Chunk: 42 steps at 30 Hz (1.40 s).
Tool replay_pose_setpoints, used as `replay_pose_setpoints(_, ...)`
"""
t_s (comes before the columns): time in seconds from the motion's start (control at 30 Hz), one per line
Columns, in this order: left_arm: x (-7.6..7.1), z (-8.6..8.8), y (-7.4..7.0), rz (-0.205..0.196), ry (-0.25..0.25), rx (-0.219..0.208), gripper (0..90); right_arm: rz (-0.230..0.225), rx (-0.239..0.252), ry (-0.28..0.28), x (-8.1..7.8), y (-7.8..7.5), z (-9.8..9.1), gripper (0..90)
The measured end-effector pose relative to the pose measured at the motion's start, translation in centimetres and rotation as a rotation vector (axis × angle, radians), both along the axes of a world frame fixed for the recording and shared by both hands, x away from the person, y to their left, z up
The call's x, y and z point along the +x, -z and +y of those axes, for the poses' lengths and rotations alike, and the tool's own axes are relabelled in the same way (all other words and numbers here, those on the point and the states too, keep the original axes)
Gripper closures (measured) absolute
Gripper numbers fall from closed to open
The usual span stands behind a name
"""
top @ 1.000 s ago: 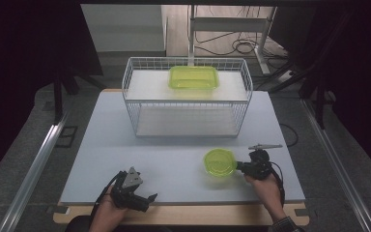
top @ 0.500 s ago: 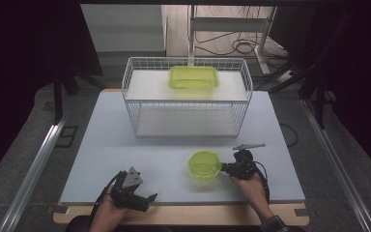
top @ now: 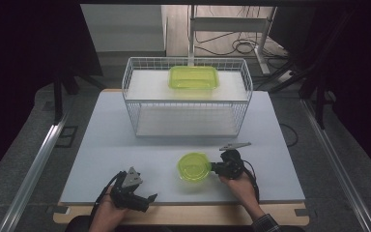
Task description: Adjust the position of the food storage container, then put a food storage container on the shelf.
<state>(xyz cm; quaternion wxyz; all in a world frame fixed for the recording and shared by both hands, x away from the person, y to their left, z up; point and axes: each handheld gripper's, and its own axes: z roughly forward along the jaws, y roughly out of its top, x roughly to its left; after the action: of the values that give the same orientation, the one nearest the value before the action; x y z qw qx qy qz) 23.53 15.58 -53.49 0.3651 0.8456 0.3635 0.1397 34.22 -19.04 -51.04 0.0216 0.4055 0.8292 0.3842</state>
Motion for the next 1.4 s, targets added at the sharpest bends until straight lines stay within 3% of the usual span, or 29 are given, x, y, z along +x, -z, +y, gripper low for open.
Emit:
replay_pose_setpoints(0.03, 0.0, 0.1, -0.1, 0.003, -0.001, -0.008, 4.4, -0.027, -0.017, 0.005, -0.1, -0.3, -0.5, 88.1)
replay_pose_setpoints(0.13, 0.0, 0.1, -0.1, 0.002, -0.006, -0.015, 3.9, -0.05, -0.027, 0.015, -0.3, -0.6, -1.0, 85.4)
replay_pose_setpoints(0.17, 0.0, 0.1, -0.2, 0.004, -0.009, -0.023, 3.9, -0.083, -0.046, 0.019, -0.6, -0.9, -1.5, 81.5)
replay_pose_setpoints(0.3, 0.0, 0.2, -0.2, 0.006, -0.016, -0.043, 3.8, -0.115, -0.068, 0.016, -1.0, -1.3, -2.1, 75.2)
replay_pose_setpoints(0.5, 0.0, 0.1, -0.2, 0.001, -0.01, -0.044, 3.6, -0.168, -0.087, 0.012, -1.8, -1.9, -2.9, 60.0)
replay_pose_setpoints(0.53, -0.1, 0.1, -0.2, -0.002, -0.008, -0.045, 3.3, -0.181, -0.083, 0.019, -2.0, -2.1, -3.2, 54.0)
replay_pose_setpoints(0.57, -0.1, 0.1, -0.2, -0.007, -0.007, -0.043, 3.3, -0.181, -0.083, 0.019, -2.0, -2.1, -3.2, 54.0)
replay_pose_setpoints(0.6, -0.1, 0.1, -0.2, -0.013, -0.007, -0.04, 3.0, -0.187, -0.082, 0.021, -2.1, -2.2, -3.4, 47.2)
replay_pose_setpoints(0.9, 0.0, 0.2, -0.1, -0.025, -0.014, -0.024, 2.4, -0.183, -0.06, 0.007, -2.7, -1.8, -3.6, 24.2)
replay_pose_setpoints(1.07, 0.0, 0.2, -0.1, -0.025, -0.012, -0.015, 2.4, -0.172, -0.072, -0.006, -2.8, -1.3, -3.5, 18.2)
replay_pose_setpoints(1.27, 0.0, 0.2, 0.0, -0.025, -0.012, -0.016, 2.4, -0.154, -0.042, 0.007, -2.6, -1.2, -3.5, 9.3)
replay_pose_setpoints(1.4, 0.0, 0.2, 0.0, -0.027, -0.012, -0.014, 2.4, -0.156, -0.066, -0.006, -2.5, -1.0, -3.4, 6.8)
